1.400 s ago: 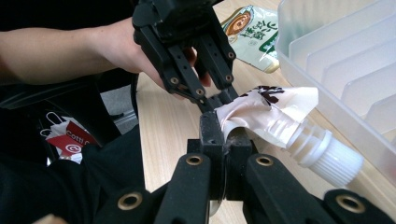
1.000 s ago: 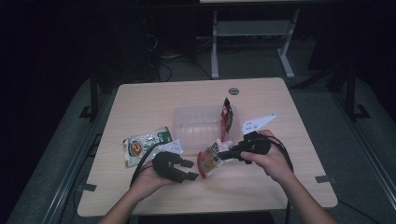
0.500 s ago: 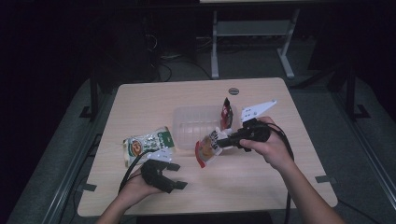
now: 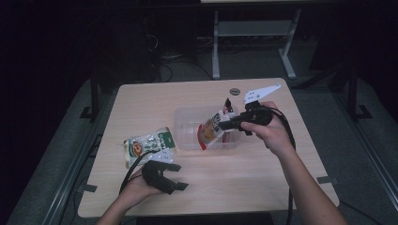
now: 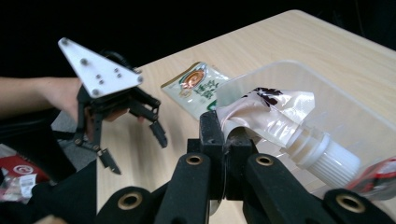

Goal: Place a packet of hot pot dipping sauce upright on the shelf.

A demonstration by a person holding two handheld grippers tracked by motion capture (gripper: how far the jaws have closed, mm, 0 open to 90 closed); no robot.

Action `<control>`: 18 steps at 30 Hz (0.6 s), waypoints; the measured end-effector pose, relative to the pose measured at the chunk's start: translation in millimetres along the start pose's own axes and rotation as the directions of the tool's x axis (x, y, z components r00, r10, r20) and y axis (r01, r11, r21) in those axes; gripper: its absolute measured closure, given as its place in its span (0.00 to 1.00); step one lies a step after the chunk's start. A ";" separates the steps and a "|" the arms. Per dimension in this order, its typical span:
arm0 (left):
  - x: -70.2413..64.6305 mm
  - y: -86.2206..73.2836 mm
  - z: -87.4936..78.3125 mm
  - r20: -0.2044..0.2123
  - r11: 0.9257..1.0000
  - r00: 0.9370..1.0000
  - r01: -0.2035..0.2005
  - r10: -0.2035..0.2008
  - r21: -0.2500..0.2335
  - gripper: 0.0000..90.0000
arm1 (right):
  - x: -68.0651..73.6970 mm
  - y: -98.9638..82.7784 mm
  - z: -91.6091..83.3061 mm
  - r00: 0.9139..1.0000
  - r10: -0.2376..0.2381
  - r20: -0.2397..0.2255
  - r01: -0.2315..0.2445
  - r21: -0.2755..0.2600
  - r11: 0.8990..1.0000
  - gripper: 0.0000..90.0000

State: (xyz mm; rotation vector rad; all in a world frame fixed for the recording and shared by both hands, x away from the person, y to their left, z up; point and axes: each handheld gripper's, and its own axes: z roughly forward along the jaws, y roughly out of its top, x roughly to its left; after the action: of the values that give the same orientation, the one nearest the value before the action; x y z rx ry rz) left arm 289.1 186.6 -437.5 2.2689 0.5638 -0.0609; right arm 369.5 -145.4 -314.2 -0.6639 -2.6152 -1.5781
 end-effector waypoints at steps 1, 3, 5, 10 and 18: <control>0.2 0.1 -0.1 -0.001 1.000 1.000 -0.001 0.001 -0.001 0.24 | -2.3 1.7 0.0 1.000 0.004 0.012 -0.004 -0.001 1.000 0.99; -0.3 0.0 -0.1 0.002 1.000 1.000 0.008 -0.008 -0.003 0.24 | -5.7 3.9 0.1 1.000 0.010 0.023 -0.010 -0.002 1.000 0.99; -0.2 0.0 -0.2 0.002 1.000 1.000 0.007 -0.007 -0.006 0.24 | -10.2 6.2 0.7 0.999 0.013 0.038 -0.013 -0.002 1.000 0.99; 0.8 -0.2 -1.1 -0.001 1.000 1.000 -0.006 0.006 0.003 0.24 | -23.2 9.8 5.7 0.997 0.031 0.072 -0.031 -0.001 1.000 0.99; 0.8 -0.7 -1.6 0.002 1.000 1.000 0.015 -0.015 -0.007 0.24 | -34.3 4.5 9.4 0.992 0.050 0.119 -0.052 0.010 0.999 0.99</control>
State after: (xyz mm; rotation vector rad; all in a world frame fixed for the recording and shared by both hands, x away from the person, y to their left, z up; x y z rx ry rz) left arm 289.3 188.4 -437.0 2.2576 0.5796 -0.0680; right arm 404.3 -147.5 -322.8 -0.8413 -2.6646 -1.5522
